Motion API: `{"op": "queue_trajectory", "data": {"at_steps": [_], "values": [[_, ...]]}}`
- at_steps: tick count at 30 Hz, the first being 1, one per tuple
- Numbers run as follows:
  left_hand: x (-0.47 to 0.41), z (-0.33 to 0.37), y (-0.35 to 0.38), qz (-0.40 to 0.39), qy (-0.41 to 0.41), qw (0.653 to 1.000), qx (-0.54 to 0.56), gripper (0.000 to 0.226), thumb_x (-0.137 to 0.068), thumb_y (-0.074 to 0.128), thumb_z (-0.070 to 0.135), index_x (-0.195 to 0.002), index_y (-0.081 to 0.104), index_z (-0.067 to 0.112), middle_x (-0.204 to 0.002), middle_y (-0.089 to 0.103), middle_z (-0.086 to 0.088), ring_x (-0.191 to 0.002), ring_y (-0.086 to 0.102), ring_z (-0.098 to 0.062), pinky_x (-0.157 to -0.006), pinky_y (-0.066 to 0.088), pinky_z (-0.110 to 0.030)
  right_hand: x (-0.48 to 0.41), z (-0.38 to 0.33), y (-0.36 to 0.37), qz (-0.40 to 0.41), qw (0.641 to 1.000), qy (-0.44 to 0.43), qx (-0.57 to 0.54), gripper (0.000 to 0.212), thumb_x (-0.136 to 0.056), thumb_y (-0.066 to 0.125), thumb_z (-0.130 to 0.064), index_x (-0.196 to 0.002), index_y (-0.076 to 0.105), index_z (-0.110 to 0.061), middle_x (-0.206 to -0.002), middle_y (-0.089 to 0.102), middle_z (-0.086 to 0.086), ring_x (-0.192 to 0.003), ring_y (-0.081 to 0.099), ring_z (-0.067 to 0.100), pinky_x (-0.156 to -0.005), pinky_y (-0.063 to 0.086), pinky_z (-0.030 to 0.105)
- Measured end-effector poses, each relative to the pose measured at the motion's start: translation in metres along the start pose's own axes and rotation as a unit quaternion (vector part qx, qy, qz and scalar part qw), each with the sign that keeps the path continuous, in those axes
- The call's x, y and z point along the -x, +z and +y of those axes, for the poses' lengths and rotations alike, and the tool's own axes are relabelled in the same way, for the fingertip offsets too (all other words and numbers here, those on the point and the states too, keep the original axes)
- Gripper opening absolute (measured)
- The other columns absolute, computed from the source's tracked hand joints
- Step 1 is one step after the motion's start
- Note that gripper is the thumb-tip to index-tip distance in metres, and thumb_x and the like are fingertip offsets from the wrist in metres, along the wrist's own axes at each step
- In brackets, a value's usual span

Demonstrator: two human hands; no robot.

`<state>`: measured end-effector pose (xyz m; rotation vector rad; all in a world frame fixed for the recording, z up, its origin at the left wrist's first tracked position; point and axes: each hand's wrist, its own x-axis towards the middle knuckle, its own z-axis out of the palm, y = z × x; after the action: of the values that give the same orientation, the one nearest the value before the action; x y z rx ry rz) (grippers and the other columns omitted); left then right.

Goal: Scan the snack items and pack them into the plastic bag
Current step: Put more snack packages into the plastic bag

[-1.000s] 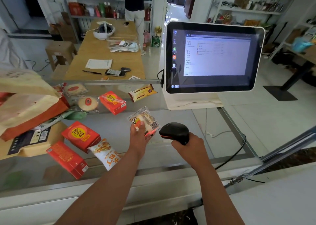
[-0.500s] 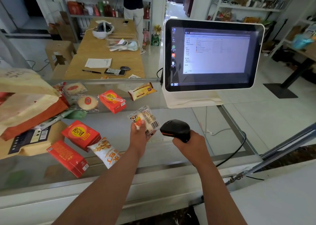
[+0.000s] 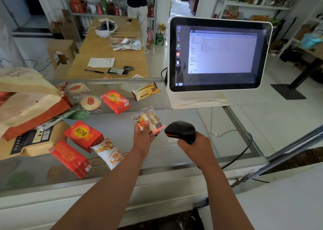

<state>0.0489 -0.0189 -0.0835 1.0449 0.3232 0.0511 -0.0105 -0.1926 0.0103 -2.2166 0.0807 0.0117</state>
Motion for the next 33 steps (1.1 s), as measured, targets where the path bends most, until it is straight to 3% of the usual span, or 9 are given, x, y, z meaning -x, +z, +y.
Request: {"op": "queue_trajectory", "data": {"at_steps": [8,18,33], "values": [[0.0005,0.0010,0.0000,-0.003,0.000,1.000,0.003,0.043,-0.099,0.048,0.032,-0.139,0.037,0.018,-0.135,0.055,-0.008,-0.114,0.061,-0.026,-0.083,0.058,-0.034,-0.0011,0.0016,-0.0005,0.003,1.000,-0.001,-0.002,0.015,-0.083,0.067,-0.022,-0.078,0.054,-0.020,-0.059,0.050,-0.009,-0.058,0.050,0.004,-0.058,0.035,0.012],[0.0004,0.0016,0.0009,-0.003,-0.001,1.000,-0.005,0.038,-0.099,0.048,0.032,-0.135,0.038,0.023,-0.134,0.055,-0.005,-0.114,0.061,-0.026,-0.088,0.056,-0.039,-0.0005,-0.0017,-0.0026,0.002,1.000,0.005,-0.012,0.023,-0.083,0.067,-0.020,-0.071,0.049,-0.026,-0.058,0.049,-0.010,-0.057,0.049,0.003,-0.056,0.034,0.011],[0.0022,0.0024,0.0017,-0.006,-0.001,1.000,-0.009,0.041,-0.099,0.047,0.031,-0.138,0.038,0.020,-0.135,0.054,-0.007,-0.114,0.060,-0.026,-0.083,0.058,-0.033,-0.0018,-0.0018,-0.0035,0.005,1.000,0.008,-0.021,0.018,-0.082,0.067,-0.019,-0.073,0.052,-0.022,-0.059,0.050,-0.007,-0.057,0.049,0.005,-0.056,0.036,0.014]]}}
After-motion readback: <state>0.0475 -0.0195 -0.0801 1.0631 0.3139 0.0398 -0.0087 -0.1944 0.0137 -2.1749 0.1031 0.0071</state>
